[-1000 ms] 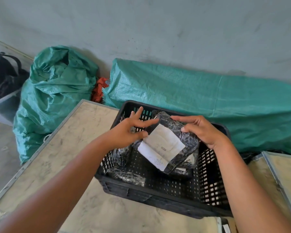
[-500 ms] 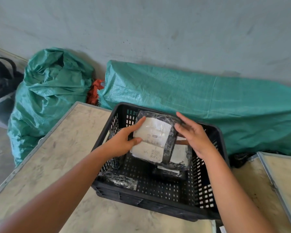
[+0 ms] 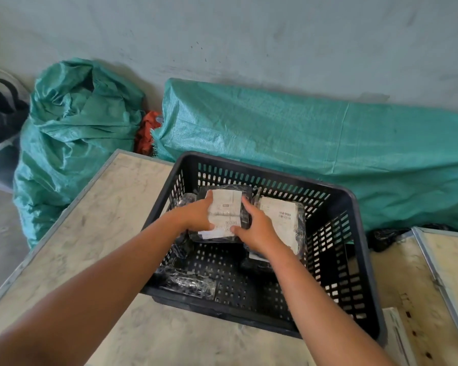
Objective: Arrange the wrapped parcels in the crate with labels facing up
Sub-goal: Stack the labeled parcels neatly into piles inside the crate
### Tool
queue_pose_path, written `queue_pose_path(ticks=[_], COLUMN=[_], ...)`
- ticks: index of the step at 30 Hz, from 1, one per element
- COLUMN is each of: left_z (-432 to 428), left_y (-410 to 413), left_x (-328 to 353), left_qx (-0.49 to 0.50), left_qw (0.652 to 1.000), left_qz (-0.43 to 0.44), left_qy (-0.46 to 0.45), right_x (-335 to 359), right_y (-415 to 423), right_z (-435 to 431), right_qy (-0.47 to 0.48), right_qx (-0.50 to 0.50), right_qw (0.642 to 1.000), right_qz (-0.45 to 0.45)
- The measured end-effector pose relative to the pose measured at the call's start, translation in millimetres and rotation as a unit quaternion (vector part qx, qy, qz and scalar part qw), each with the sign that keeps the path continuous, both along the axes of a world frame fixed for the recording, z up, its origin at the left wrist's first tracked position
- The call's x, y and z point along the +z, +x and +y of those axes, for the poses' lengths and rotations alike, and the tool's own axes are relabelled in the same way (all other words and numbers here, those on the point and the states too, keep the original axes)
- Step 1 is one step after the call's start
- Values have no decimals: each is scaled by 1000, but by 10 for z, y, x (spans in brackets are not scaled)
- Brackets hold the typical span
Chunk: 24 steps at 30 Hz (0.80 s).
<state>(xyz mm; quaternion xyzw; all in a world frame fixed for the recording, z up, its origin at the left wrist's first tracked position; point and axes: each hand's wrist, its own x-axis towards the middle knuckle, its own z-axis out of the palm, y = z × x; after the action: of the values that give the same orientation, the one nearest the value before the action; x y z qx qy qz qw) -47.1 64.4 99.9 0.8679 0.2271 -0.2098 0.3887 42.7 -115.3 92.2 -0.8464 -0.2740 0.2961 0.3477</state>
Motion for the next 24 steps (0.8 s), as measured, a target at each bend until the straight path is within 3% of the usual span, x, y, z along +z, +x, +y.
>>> queue_pose_path(ticks=[4,9,16,20,24], left_z=[91,69,97,175,167], left_y=[19,-1,0,-13,30], left_x=[-35,-101,-176,-218,-212], left_qx=[7,-34,-36,-3,-7], left_qw=[1000,993,991,997,996], left_qz=[-8,-12,-15,-20,-1], left_qy=[17,112,129,75,87], right_x=[-39,-95,-134,-169,-217], right_y=[-62,-114,-192,-220,-173], right_z=[188,310,345,234,159], right_qy=[-61,-132,-208,-152,-56], right_qx=[20,50,79,68,-1], right_qw=[997,987,961,971,996], right_qz=[-31,-83,-162,-173,-75])
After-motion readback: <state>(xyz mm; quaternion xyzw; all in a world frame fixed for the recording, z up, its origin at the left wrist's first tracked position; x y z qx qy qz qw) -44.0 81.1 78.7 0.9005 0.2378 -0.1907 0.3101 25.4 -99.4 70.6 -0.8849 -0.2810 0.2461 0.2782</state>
